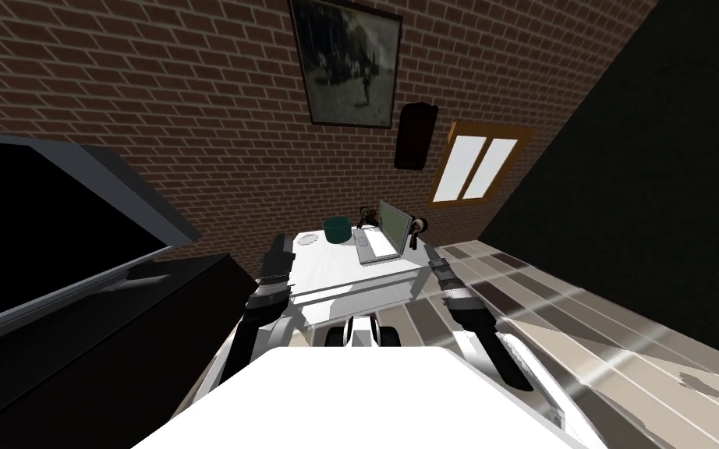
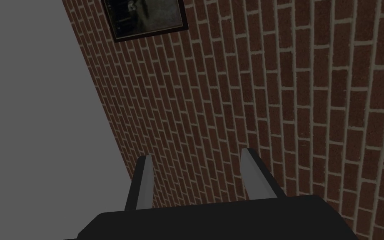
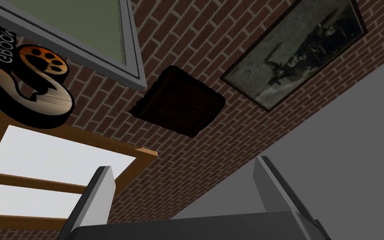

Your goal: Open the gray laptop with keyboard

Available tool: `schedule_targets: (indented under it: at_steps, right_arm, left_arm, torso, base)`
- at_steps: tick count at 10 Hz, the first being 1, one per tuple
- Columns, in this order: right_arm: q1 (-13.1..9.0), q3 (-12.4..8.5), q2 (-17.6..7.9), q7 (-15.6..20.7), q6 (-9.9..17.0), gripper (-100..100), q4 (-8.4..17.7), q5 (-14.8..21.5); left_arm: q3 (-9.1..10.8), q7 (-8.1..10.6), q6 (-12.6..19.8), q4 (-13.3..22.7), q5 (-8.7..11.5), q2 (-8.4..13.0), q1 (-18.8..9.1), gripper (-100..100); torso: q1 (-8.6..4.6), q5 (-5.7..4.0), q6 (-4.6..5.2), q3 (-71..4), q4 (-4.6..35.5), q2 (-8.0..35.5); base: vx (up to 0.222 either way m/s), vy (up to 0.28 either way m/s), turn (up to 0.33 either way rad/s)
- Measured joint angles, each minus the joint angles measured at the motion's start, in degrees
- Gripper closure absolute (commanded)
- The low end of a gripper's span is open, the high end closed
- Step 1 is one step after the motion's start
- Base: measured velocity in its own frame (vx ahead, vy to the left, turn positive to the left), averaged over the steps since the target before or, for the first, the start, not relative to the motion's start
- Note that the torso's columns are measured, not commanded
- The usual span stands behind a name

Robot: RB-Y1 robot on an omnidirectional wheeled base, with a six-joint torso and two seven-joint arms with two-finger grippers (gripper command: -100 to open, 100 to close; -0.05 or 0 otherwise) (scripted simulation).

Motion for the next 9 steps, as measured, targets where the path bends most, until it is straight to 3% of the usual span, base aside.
schedule_targets:
  at_steps: [9]
  right_arm:
    - [5.96,-7.97,-12.19,6.24,8.40,-100,1.93,11.94]
  left_arm:
    - [0.00,0.00,0.00,0.00,0.00,0.00,0.00,0]
  torso:
    - [0.00,0.00,0.01,0.00,0.00,-0.01]
  base:
    - [0.004,-0.001,0.183]
